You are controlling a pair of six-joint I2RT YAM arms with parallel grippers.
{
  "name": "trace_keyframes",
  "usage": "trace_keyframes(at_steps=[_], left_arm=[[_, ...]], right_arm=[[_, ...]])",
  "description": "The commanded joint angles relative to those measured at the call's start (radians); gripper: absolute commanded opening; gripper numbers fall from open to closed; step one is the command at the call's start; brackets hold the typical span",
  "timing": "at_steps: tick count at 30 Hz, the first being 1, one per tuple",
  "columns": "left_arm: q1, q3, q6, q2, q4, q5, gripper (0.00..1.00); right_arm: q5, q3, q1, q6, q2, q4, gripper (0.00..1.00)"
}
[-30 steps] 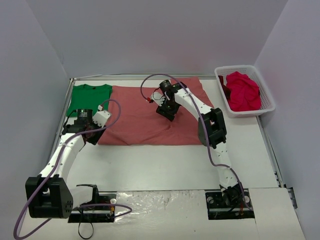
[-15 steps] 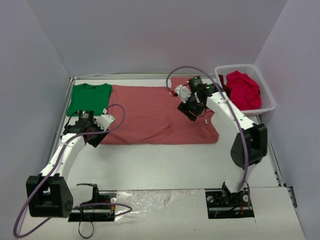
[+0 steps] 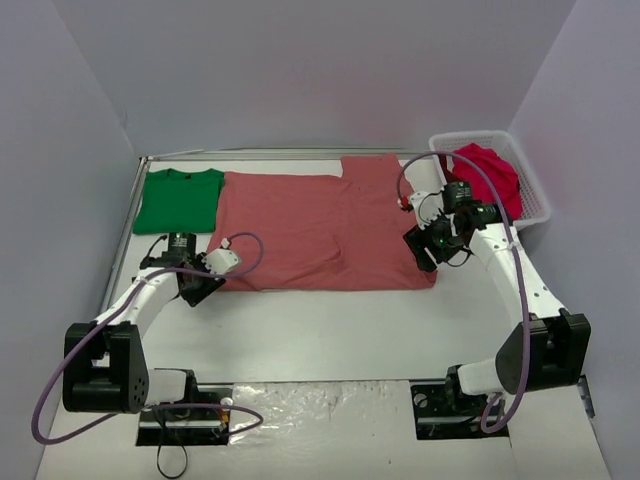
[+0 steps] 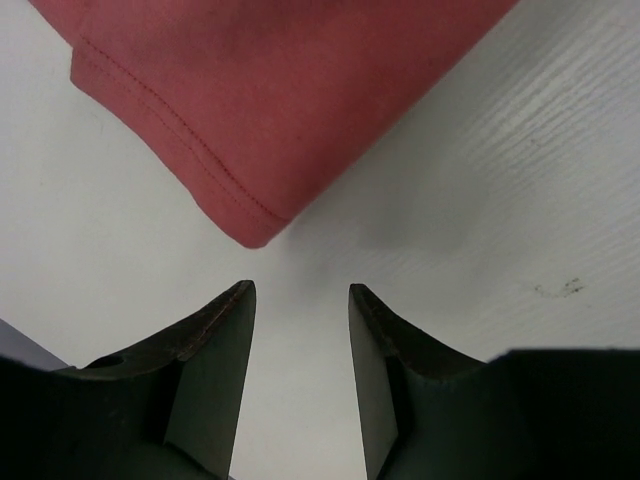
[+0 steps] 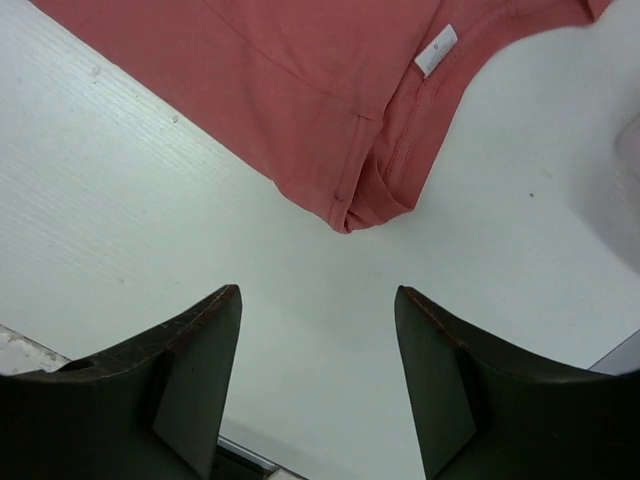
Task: Fold and stack the t-shirts
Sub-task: Fold the flattened tshirt in 1/3 of the way, then grap the side of the flattened tshirt furthest away from the robot with both arms
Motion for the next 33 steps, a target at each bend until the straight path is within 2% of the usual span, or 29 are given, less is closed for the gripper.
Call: trace_keyframes(at_steps=[1, 14, 17, 18, 19, 27, 33], left_arm=[[-0.005, 0.007, 0.041, 0.020, 0.086, 0.015, 0.41], [-0.005, 0.013, 0.055, 0.137, 0.172, -0.009, 0.40], [-0.005, 0.024, 0.052, 0.160, 0.172, -0.008, 0.26], [-0.005, 0.027, 0.047, 0.163, 0.172, -0.006, 0.18], [-0.006, 0.033, 0.047, 0.169, 0.166, -0.003, 0.03], [-0.005, 0.045, 0.044, 0.165, 0.138, 0.025, 0.02], [-0.007, 0.050, 0.029, 0.154, 0.138, 0.025, 0.02]], right_arm=[[-0.072, -0.031, -0.045, 0.004, -0.037, -0.002, 0.59], [-0.095, -0.047, -0.113, 0.004, -0.069, -0.012, 0.61], [-0.072, -0.043, -0.113, 0.005, -0.054, -0.031, 0.63], [-0.067, -0.040, -0.113, 0.005, -0.046, -0.035, 0.63], [-0.063, -0.038, -0.113, 0.007, -0.026, -0.043, 0.63], [-0.017, -0.040, -0.104, -0.036, 0.067, -0.114, 0.61], [0.005, -0.047, -0.101, -0.090, 0.136, -0.177, 0.53]])
